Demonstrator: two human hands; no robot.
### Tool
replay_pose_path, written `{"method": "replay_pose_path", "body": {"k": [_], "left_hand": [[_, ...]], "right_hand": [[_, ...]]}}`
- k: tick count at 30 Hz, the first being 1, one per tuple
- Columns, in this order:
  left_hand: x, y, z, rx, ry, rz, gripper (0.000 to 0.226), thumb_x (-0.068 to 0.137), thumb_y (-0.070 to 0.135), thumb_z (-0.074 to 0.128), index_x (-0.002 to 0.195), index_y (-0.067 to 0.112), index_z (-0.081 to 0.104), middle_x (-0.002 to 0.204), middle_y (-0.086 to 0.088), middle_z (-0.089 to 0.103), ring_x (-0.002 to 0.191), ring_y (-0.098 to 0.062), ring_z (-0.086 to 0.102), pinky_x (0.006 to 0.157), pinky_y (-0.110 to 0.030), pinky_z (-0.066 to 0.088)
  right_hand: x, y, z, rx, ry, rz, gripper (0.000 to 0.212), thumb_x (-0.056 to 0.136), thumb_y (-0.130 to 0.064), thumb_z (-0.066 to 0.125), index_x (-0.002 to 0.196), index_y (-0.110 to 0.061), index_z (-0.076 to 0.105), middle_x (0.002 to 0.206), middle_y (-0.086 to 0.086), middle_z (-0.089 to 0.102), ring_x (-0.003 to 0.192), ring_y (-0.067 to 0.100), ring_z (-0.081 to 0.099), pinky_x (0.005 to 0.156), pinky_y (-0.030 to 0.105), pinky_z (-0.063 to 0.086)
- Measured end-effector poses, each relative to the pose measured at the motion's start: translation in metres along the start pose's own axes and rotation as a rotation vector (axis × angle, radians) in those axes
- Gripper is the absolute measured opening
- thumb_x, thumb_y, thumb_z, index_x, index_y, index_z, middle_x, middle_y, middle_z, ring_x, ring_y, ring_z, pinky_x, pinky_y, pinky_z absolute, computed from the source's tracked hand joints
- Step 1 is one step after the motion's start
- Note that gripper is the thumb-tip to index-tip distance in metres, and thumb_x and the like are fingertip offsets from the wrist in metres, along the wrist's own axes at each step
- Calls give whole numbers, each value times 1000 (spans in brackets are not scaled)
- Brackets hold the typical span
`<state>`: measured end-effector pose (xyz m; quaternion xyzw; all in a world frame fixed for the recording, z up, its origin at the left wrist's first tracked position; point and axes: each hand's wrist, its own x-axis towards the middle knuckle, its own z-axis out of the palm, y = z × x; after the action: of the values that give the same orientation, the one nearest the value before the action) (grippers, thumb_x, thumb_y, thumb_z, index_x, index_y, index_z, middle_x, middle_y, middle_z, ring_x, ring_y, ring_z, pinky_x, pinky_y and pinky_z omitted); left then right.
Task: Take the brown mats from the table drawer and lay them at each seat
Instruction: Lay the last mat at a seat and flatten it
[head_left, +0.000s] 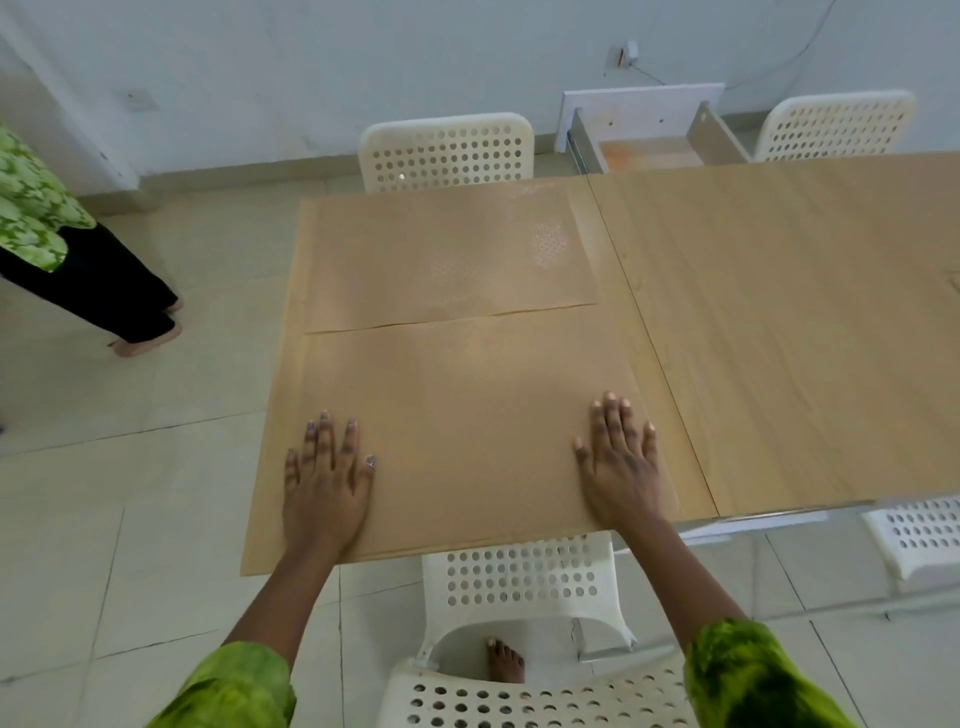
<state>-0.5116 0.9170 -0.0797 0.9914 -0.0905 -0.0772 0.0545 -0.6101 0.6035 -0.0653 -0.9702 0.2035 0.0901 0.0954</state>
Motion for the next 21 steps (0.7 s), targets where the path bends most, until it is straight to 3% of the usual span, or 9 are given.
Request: {"method": "replay_pose_path", "body": {"k": [3, 5, 8, 11, 15, 18, 21], "left_hand": [[0, 2, -8, -1, -68, -11, 67, 91, 55, 3, 151, 25, 4, 160, -5, -2, 148, -21, -4, 119, -43, 0], [-1, 1, -19, -46, -88, -23, 57, 99, 45, 14, 151, 22, 5, 160, -2, -2, 148, -19, -6, 118, -42, -3], [-2, -4, -39, -263, 27, -30, 51, 101, 32, 28, 148, 14, 24, 158, -2, 17, 148, -17, 7, 119, -40, 3], [-3, -22, -62, -418, 121, -16, 40, 98, 22, 38, 135, 8, 48, 143, -8, 48, 136, -23, 38, 111, -38, 26], [-2, -66, -92, -533, 197, -51, 31, 96, 20, 43, 120, 10, 61, 121, -4, 64, 115, -22, 55, 89, -34, 43], [4, -120, -108, -615, 198, -57, 30, 96, 23, 44, 118, 13, 62, 121, 0, 65, 110, -19, 59, 88, -32, 46], [6, -182, -128, -632, 174, -28, 31, 96, 22, 44, 121, 15, 60, 122, 1, 65, 109, -19, 60, 91, -33, 48]], "right_hand": [[-2, -3, -8, 34, -40, 23, 62, 93, -51, 0, 142, -18, -19, 157, 3, -19, 139, 13, -24, 116, 40, -14], [-5, -19, -17, 77, -40, 34, 60, 99, -43, 12, 149, -13, -5, 159, 5, -10, 145, 16, -16, 117, 39, -12], [-9, -63, -30, 193, 36, 2, 52, 101, -32, 24, 146, -6, 26, 157, 11, 19, 147, 23, 10, 118, 37, 3], [-14, -118, -38, 348, 62, -45, 36, 98, -20, 34, 126, -6, 54, 133, 12, 54, 124, 28, 45, 104, 36, 31], [-19, -197, -36, 543, -18, -36, 30, 95, -12, 37, 113, -8, 60, 119, 8, 61, 110, 27, 55, 89, 31, 39], [-27, -259, -28, 809, -50, 21, 26, 91, -6, 39, 100, -10, 63, 101, 4, 62, 100, 29, 60, 82, 32, 44], [-37, -327, -27, 1028, -87, 99, 26, 91, -1, 36, 95, -5, 61, 90, 3, 59, 79, 23, 58, 65, 25, 42]]}}
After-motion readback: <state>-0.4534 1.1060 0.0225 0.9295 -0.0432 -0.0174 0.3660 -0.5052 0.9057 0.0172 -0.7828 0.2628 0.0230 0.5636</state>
